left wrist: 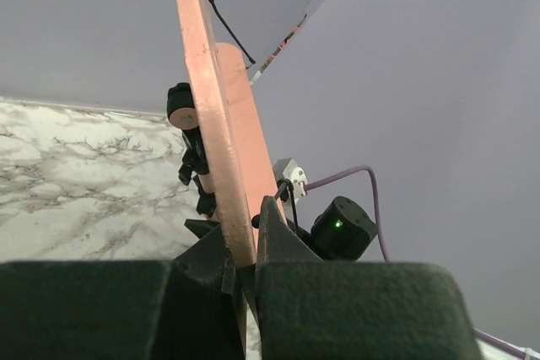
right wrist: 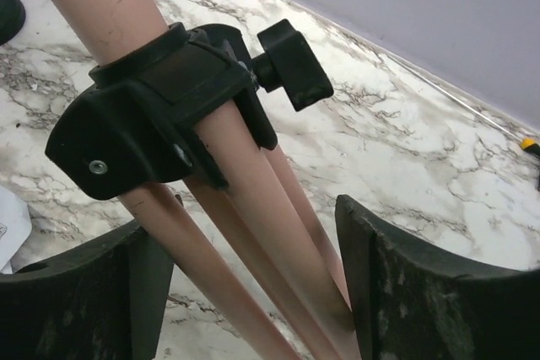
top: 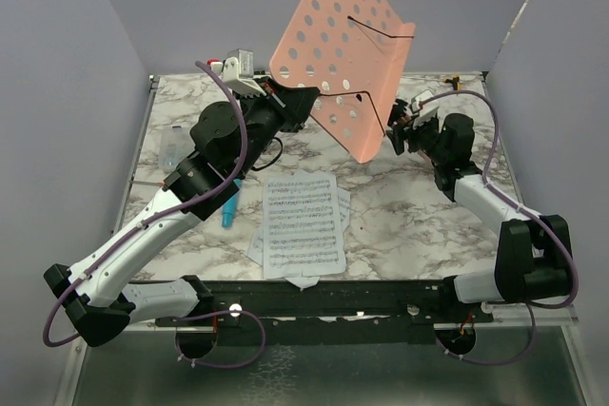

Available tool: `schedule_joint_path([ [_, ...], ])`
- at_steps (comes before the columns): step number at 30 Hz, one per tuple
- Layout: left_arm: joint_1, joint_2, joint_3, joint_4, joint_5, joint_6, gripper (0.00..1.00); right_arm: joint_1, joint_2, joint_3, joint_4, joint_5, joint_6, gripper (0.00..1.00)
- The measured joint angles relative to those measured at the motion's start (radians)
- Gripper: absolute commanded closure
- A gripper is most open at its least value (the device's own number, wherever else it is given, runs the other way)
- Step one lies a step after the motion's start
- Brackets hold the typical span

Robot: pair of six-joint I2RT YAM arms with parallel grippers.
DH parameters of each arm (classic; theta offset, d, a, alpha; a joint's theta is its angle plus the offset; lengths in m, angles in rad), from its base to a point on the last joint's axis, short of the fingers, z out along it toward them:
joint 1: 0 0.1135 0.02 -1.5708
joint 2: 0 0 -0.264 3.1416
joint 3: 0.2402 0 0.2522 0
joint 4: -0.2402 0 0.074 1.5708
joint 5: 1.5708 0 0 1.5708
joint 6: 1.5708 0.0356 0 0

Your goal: Set up the instrument practice props

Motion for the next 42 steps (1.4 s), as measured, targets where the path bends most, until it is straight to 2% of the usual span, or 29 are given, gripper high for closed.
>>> schedule_joint_path([
  [5,0.006,0.000,0.003,0.002,-0.004,0.006,1.00,0.000,0.012,0.009,0.012,-0.035,-0.097,0.75],
  [9,0.005,-0.006,0.027,0.019,0.006,0.030,1.00,0.003,0.010,0.009,0.054,-0.093,-0.159,0.98],
  [21,-0.002,-0.042,0.021,-0.002,0.012,0.043,0.99,0.007,-0.025,-0.034,0.100,-0.151,-0.053,0.99],
  [34,-0.002,-0.061,0.016,0.100,0.036,0.040,0.70,0.022,-0.122,-0.127,0.148,-0.218,0.069,0.99],
  [42,-0.002,-0.086,0.014,0.182,0.038,0.027,0.58,0.044,-0.142,-0.151,0.096,-0.211,0.143,0.99],
])
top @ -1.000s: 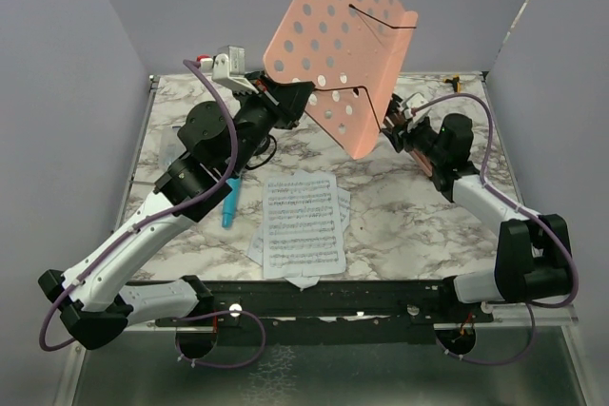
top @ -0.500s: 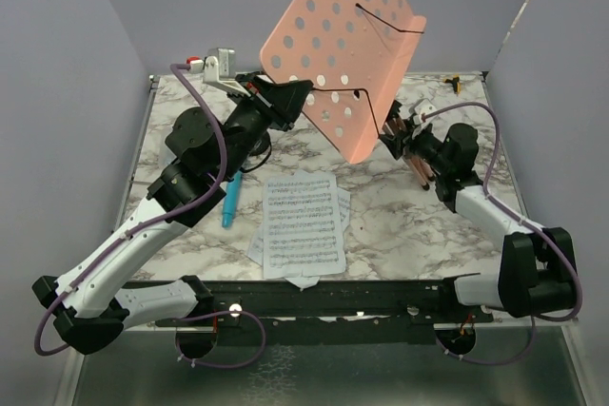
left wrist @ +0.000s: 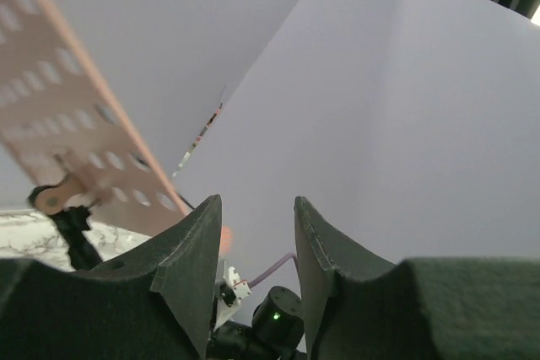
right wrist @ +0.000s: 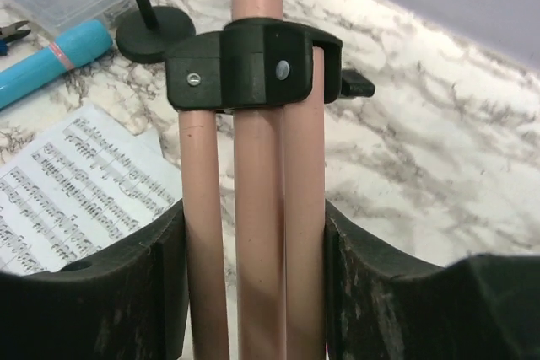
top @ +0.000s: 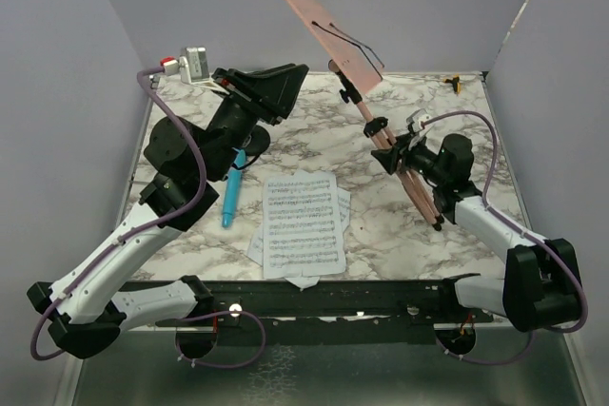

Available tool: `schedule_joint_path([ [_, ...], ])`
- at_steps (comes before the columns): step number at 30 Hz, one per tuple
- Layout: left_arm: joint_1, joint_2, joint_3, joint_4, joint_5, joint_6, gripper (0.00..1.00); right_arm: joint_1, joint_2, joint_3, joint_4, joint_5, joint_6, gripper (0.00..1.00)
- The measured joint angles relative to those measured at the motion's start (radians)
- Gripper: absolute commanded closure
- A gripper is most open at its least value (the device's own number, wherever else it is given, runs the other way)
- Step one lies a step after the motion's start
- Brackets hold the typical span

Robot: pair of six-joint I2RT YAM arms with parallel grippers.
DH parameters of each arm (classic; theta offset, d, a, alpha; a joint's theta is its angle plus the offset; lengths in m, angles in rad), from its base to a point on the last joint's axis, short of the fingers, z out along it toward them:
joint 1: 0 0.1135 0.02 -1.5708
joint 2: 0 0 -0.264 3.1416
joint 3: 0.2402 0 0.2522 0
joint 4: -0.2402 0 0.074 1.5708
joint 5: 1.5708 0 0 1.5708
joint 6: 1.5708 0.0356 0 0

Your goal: Set up the instrument practice props

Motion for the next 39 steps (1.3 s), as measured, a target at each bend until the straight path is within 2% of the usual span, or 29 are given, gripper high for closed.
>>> schedule_joint_path([
  [9,0.000,-0.007,-0.067,0.021,-0.003,-0.007,0.55,0.007,0.018,-0.050,-0.103,0.106,0.104,0.99],
  [16,0.000,-0.001,-0.121,0.010,-0.004,-0.021,0.37,0.010,0.043,-0.045,-0.100,0.144,0.131,0.99],
  [23,0.000,0.048,-0.253,0.000,-0.003,-0.080,0.17,0.009,0.043,-0.042,-0.100,0.145,0.168,0.99],
  [32,0.035,0.246,-0.351,-0.017,0.068,-0.205,0.11,0.009,0.040,-0.033,-0.108,0.140,0.231,0.99],
  [39,0.115,0.439,-0.357,0.160,0.217,-0.335,0.12,0.008,0.026,-0.034,-0.110,0.122,0.269,0.99],
])
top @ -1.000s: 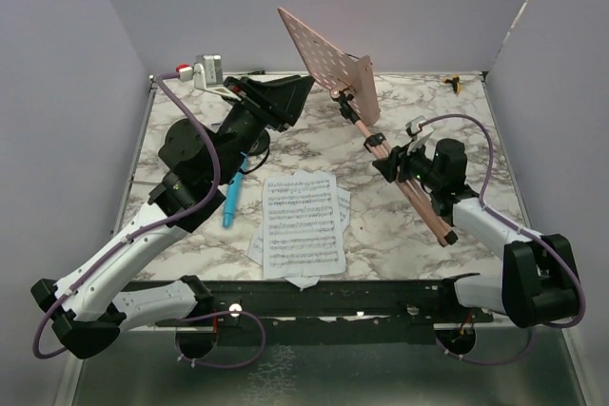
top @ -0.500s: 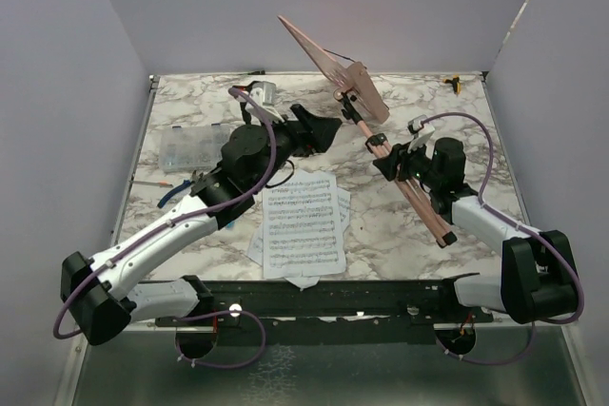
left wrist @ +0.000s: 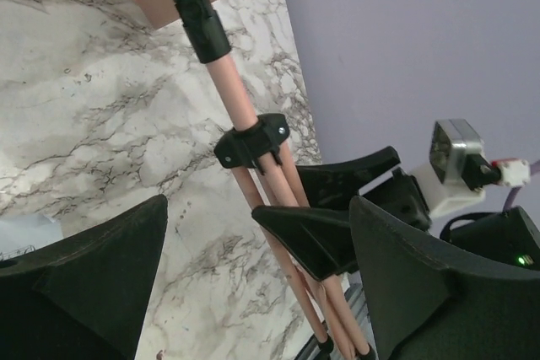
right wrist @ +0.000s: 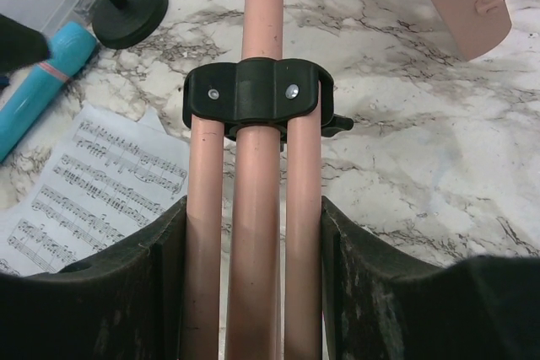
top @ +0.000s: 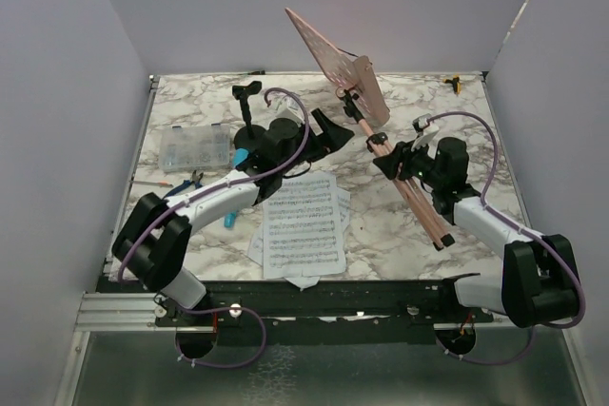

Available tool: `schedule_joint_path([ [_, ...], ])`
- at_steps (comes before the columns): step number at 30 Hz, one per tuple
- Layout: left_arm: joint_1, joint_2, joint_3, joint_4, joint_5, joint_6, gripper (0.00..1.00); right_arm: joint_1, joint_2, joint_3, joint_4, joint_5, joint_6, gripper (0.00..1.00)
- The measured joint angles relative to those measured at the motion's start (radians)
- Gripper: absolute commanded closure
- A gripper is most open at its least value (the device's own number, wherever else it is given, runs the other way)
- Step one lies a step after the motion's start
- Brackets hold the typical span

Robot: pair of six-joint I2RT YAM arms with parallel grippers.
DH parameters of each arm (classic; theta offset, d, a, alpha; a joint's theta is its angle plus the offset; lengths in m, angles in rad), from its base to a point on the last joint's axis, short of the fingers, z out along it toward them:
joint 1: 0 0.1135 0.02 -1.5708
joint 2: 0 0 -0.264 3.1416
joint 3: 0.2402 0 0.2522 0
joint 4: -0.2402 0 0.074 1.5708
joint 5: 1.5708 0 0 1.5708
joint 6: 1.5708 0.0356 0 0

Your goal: Set up the instrument practice props

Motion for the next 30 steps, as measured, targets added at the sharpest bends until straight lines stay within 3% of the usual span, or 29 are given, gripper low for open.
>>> schedule_joint_path([
  [8,0.045,0.248,0.043,0.207,0.090,-0.129,0.13,-0.002,-0.015,-0.006,-0.005,-0.022,0.014,0.99],
  [19,0.055,0.505,0.221,0.374,0.147,-0.228,0.26,-0.002,-0.015,-0.011,-0.004,-0.060,0.017,0.99],
  [30,0.071,0.607,0.321,0.397,0.168,-0.264,0.73,-0.007,-0.022,-0.020,0.004,-0.078,0.026,0.99],
])
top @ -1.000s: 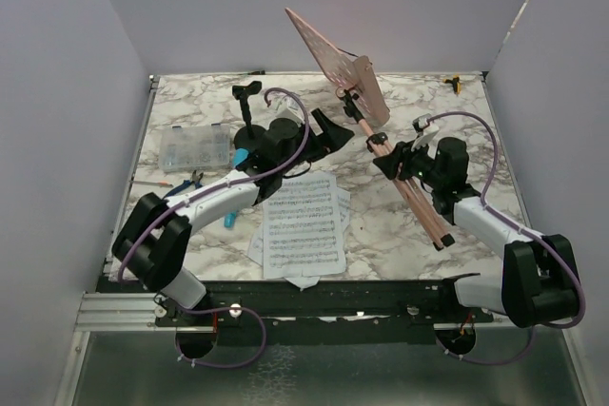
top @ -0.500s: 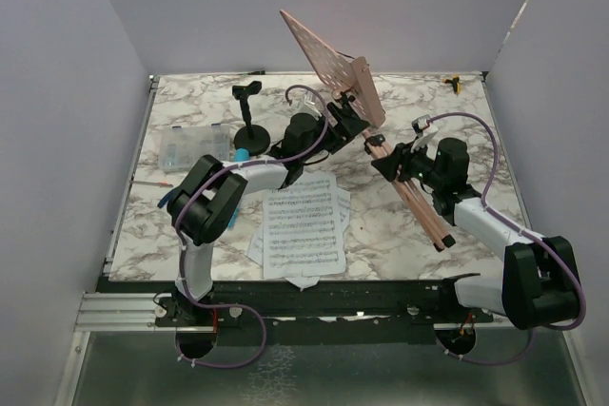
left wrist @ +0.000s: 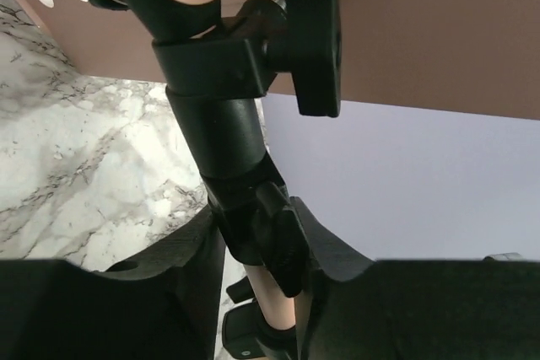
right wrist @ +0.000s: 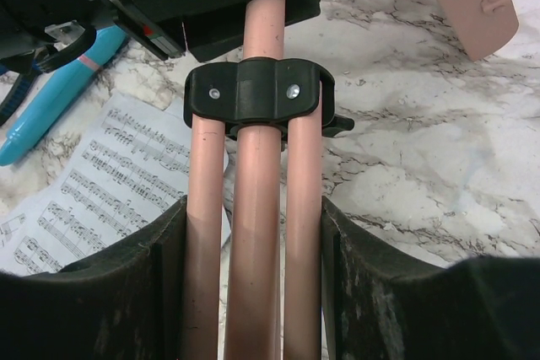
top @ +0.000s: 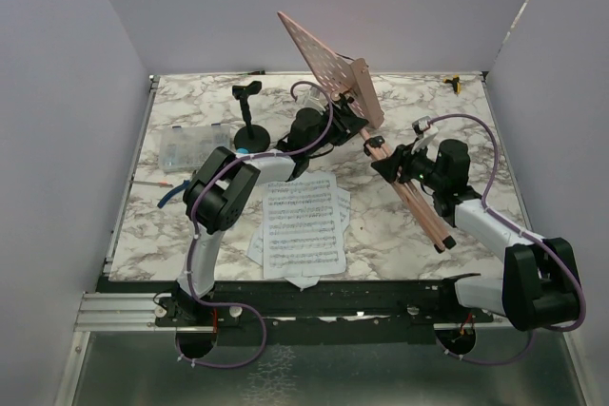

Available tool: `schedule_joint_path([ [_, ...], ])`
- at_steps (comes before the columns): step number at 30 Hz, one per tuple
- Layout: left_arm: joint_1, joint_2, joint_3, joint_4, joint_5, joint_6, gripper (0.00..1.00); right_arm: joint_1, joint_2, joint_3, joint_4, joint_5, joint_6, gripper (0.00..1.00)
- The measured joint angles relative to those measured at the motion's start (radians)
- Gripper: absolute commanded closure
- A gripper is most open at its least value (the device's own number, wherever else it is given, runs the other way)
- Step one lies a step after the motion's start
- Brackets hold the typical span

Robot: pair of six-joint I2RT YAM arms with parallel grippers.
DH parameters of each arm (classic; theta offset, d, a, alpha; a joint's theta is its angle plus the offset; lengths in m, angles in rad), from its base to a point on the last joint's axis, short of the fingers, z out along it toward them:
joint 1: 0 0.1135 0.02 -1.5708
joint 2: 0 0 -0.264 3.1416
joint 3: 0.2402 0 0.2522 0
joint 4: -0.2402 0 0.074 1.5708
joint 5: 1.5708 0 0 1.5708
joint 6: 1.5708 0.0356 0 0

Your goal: Set up the instrument practice props

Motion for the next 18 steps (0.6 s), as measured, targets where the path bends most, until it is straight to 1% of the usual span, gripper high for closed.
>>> schedule_joint_path([
  [3,-0.001,0.002,0.000,-0.008,-0.003,0.000,0.85,0.000,0.000,-0.003,0.000,-0.001,0.000,0.99],
  [6,-0.002,0.002,0.000,-0.012,-0.004,-0.003,1.00,0.000,-0.001,-0.008,0.001,0.000,0.000,0.99],
  [13,-0.006,0.000,0.002,-0.013,-0.004,0.016,1.00,-0.001,-0.004,-0.008,-0.002,-0.001,-0.001,0.98],
  [16,-0.011,-0.012,0.002,-0.026,-0.009,0.038,1.00,-0.001,-0.013,-0.008,-0.011,-0.001,-0.009,0.93],
  [18,-0.016,-0.030,0.002,-0.050,-0.020,0.064,1.00,-0.001,-0.021,-0.008,-0.022,-0.004,-0.014,0.87],
])
